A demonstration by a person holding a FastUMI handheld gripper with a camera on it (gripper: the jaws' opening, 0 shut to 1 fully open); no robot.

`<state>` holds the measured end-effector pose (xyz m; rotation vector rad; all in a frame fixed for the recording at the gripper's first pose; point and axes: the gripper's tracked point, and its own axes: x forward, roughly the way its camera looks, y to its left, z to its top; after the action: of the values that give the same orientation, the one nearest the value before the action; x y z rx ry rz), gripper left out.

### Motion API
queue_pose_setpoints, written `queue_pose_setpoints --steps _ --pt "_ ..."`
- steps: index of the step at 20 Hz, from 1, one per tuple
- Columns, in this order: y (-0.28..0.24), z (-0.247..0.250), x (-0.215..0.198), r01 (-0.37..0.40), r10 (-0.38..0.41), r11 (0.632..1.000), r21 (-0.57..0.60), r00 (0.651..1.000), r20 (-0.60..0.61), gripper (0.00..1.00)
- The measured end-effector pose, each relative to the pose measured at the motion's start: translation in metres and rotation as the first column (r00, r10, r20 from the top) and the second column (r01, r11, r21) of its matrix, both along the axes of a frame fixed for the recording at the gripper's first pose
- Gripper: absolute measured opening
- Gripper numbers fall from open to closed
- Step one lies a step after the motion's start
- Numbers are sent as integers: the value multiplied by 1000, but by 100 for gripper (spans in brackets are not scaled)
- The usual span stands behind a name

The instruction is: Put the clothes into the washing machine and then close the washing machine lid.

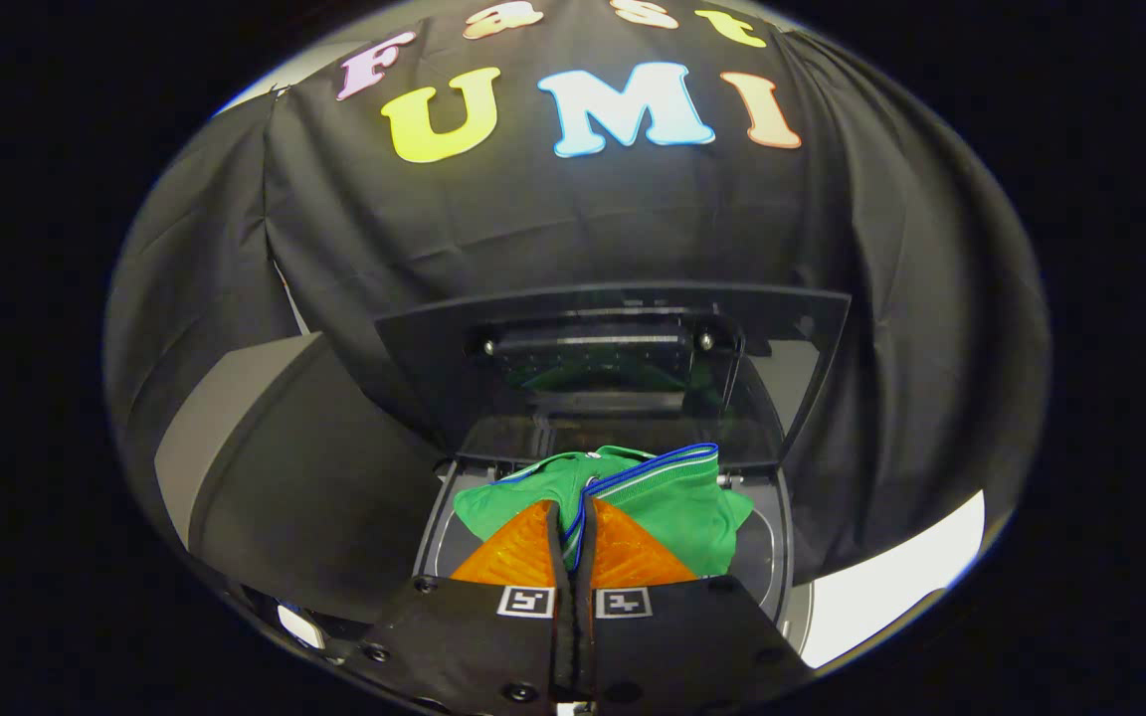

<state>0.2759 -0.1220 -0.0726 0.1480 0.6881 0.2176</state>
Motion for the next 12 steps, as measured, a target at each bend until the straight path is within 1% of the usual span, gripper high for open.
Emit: queue_pose_setpoints --steps 9,12 --pt "4 -77 8 42 -50 997 -58 991 -127 1" --pt "5 -91 12 65 -74 996 -64 986 -151 2"
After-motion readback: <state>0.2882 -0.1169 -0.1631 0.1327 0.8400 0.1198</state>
